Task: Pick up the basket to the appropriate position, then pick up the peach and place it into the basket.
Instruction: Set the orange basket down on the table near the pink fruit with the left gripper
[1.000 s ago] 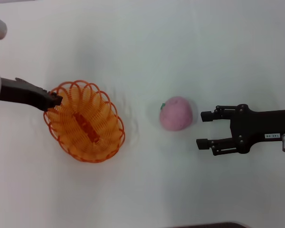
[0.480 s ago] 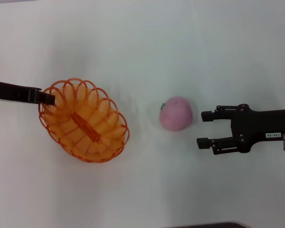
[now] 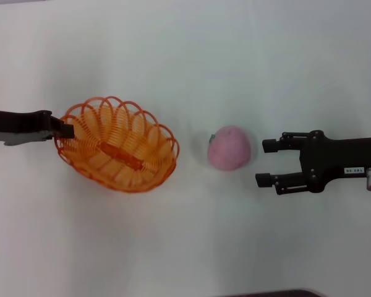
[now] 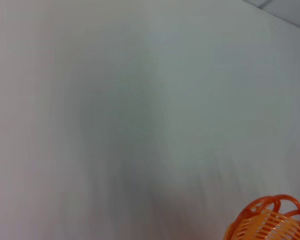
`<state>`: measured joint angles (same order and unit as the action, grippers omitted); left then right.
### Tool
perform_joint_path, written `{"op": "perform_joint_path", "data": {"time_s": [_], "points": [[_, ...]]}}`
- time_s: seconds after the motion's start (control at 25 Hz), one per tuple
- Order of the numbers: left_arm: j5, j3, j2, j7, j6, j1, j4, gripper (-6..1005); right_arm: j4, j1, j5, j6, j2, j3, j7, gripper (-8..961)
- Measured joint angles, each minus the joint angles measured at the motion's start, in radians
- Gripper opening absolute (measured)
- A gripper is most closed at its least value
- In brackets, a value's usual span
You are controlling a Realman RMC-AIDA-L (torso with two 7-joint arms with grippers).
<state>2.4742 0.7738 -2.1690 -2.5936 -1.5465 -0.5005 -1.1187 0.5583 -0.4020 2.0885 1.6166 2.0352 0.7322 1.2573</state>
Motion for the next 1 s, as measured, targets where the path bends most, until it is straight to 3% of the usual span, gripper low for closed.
{"op": "perform_joint_path", "data": {"time_s": [0.32,0.6,1.0], "points": [[-0.133,0.176,-0.006,-0.106,0.18,0.136,-0.023,69,0.0,0.005,-0.005,-0.019,0.017,-0.078,0.002,851],[-0.285,0.296,-0.006,-0.127,0.363,0.235,-0.033,68,0.003,0.0,-0.005,-0.02,0.015,-0.122,-0.002,851],[-0.391,0.455,-0.006,-0.154,0.514,0.323,-0.029,68,0.012,0.002,-0.007,-0.023,0.019,-0.166,-0.001,851]]}}
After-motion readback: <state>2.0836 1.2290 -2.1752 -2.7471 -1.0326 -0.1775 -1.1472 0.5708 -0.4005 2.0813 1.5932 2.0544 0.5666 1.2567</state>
